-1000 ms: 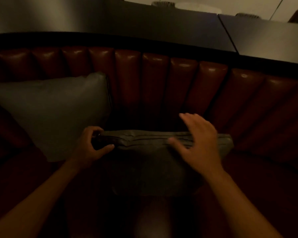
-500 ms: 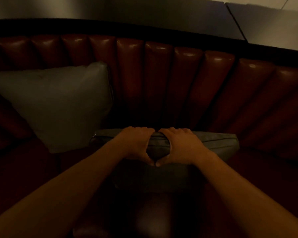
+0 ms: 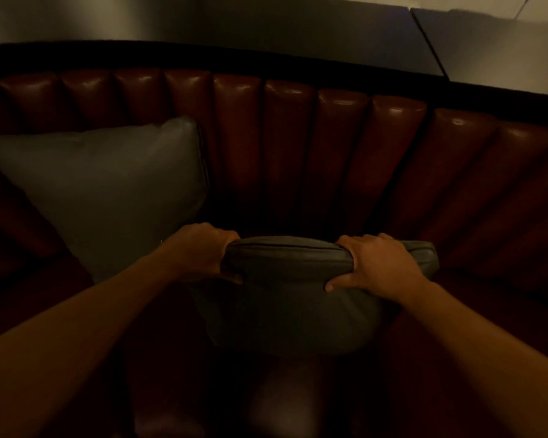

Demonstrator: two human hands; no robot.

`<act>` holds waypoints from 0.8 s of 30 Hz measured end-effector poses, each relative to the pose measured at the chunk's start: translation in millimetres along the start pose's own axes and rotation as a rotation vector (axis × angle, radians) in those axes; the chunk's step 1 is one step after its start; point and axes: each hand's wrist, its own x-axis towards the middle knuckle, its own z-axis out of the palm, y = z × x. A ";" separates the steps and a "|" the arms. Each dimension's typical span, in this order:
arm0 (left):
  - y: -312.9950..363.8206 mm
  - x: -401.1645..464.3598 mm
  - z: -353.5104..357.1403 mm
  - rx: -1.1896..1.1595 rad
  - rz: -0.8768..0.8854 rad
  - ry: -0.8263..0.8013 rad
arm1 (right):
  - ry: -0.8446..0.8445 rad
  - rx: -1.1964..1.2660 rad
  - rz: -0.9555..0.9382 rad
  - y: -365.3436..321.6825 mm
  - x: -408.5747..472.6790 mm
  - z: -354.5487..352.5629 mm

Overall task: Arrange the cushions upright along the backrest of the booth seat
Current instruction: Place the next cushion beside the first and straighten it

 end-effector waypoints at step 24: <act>-72.8 -41.3 4.2 -0.267 0.072 0.133 | -0.185 0.202 0.129 68.1 -30.1 -32.0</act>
